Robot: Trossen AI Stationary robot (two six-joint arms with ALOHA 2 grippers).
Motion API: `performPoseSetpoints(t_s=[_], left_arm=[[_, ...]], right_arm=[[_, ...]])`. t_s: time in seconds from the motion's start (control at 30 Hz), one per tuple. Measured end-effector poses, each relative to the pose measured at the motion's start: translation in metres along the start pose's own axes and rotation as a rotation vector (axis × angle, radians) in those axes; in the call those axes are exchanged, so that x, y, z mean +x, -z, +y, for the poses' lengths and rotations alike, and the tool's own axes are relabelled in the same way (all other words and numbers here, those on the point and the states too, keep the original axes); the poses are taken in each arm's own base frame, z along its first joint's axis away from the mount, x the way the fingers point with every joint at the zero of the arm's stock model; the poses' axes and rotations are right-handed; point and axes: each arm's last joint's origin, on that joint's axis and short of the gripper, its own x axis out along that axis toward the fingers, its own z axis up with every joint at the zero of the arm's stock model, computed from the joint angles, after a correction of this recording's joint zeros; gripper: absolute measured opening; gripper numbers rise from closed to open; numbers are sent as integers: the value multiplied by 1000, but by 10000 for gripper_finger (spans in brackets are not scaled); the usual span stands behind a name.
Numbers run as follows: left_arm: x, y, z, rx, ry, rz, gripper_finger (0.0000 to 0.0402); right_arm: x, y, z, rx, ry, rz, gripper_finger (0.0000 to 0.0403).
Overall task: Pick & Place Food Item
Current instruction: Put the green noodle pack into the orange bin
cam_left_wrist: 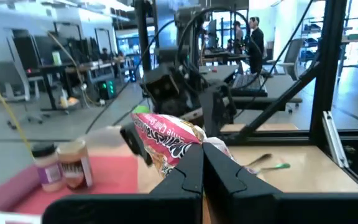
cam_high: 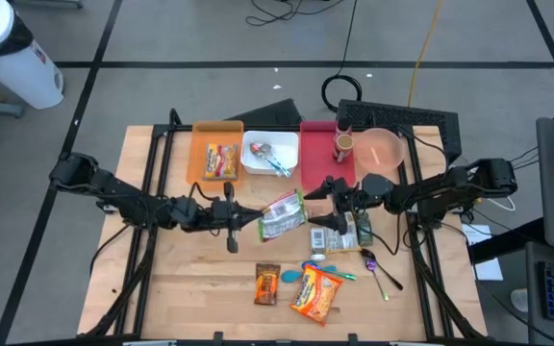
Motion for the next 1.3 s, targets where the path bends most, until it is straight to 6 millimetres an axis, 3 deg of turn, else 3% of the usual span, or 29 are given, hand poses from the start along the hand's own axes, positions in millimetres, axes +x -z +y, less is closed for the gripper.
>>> performPoseSetpoints(t_s=[0.2, 0.53, 1.3], left_arm=[[9, -15, -2, 57, 0, -3, 0], [15, -19, -1, 83, -44, 55, 0], [18, -19, 7, 79, -80, 48, 0]], right_arm=[[3, 2, -1, 1, -9, -17, 394], [3, 0, 1, -9, -48, -41, 380], [3, 0, 0, -7, -39, -35, 80]])
